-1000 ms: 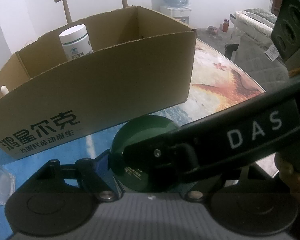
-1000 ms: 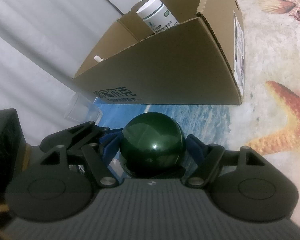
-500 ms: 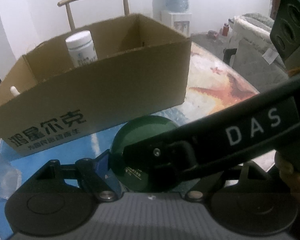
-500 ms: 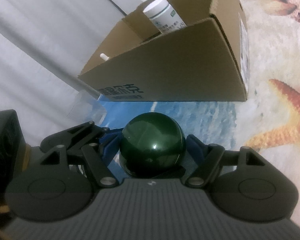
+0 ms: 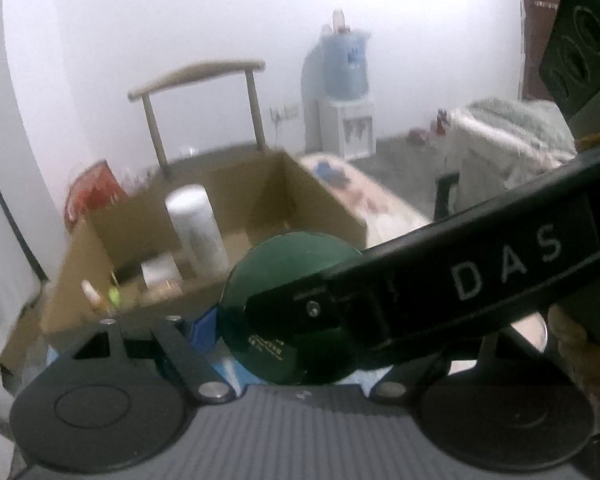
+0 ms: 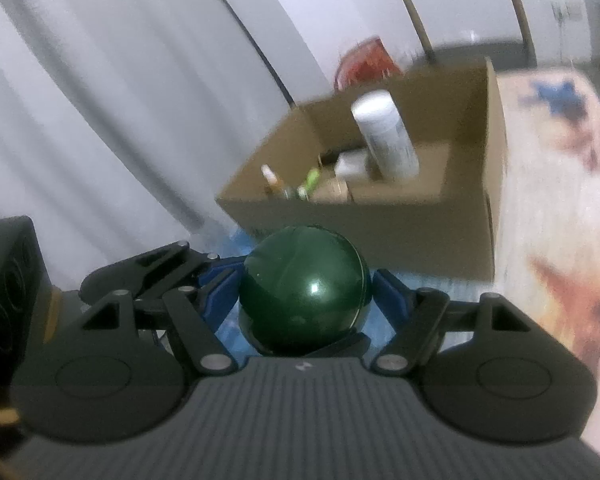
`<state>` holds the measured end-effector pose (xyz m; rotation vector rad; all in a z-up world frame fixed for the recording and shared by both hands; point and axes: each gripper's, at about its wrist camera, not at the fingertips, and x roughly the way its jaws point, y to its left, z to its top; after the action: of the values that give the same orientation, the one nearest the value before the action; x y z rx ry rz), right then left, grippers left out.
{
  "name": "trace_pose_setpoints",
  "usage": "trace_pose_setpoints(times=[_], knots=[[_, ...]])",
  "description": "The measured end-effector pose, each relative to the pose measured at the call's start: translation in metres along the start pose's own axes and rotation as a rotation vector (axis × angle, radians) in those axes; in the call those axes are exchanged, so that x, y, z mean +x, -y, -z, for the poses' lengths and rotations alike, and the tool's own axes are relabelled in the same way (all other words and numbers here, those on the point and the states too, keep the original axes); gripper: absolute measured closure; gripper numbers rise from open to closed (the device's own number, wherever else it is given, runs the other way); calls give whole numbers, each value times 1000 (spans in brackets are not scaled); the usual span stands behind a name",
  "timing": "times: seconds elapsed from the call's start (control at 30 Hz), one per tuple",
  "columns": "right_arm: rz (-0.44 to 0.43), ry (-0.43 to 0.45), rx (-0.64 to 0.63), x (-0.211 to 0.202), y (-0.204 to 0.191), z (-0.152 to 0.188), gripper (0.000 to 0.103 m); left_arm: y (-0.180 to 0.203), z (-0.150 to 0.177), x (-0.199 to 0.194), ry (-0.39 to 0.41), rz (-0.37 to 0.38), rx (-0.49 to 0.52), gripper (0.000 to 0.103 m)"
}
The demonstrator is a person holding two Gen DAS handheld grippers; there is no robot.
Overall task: Organize rigid objects
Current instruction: 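Lift the green jar and carry it over the box, then lower the green jar into the box and open the right tool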
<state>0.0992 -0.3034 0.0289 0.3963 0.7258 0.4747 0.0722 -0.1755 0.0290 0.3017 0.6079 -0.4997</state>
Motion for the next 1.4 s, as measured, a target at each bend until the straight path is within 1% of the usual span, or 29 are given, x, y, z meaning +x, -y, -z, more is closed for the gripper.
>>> trace_pose_setpoints(times=[0.1, 0.2, 0.27, 0.3, 0.4, 0.57, 0.67, 0.77, 0.97, 1.1, 1.23, 1.3, 1.4], knots=[[13, 27, -50, -2, -10, -25, 29, -12, -25, 3, 8, -10, -16, 20], [17, 35, -88, 3, -13, -54, 29, -27, -51, 16, -3, -20, -27, 20], [12, 18, -102, 14, -8, -78, 28, -38, -65, 32, -33, -14, -43, 20], [11, 1, -102, 22, -5, -89, 28, -46, -72, 46, -67, -6, -64, 20], [4, -86, -74, 55, 14, -119, 28, -64, -80, 85, -162, 23, -105, 20], [16, -292, 3, 119, 56, -150, 28, -83, -76, 144, -311, 61, -159, 20], [23, -388, 41, 149, 74, -157, 28, -86, -68, 159, -363, 61, -164, 20], [27, -454, 52, 166, 83, -157, 28, -87, -63, 168, -398, 59, -159, 20], [19, -540, 60, 184, 88, -158, 28, -93, -62, 184, -454, 65, -157, 20], [22, -581, 72, 195, 90, -155, 28, -94, -57, 192, -498, 83, -177, 20], [40, -593, 60, 202, 90, -153, 28, -96, -52, 198, -526, 83, -197, 20], [42, -593, 62, 204, 89, -153, 28, -96, -53, 195, -511, 92, -198, 20], [47, -590, 60, 204, 90, -154, 28, -97, -57, 190, -499, 81, -196, 19]])
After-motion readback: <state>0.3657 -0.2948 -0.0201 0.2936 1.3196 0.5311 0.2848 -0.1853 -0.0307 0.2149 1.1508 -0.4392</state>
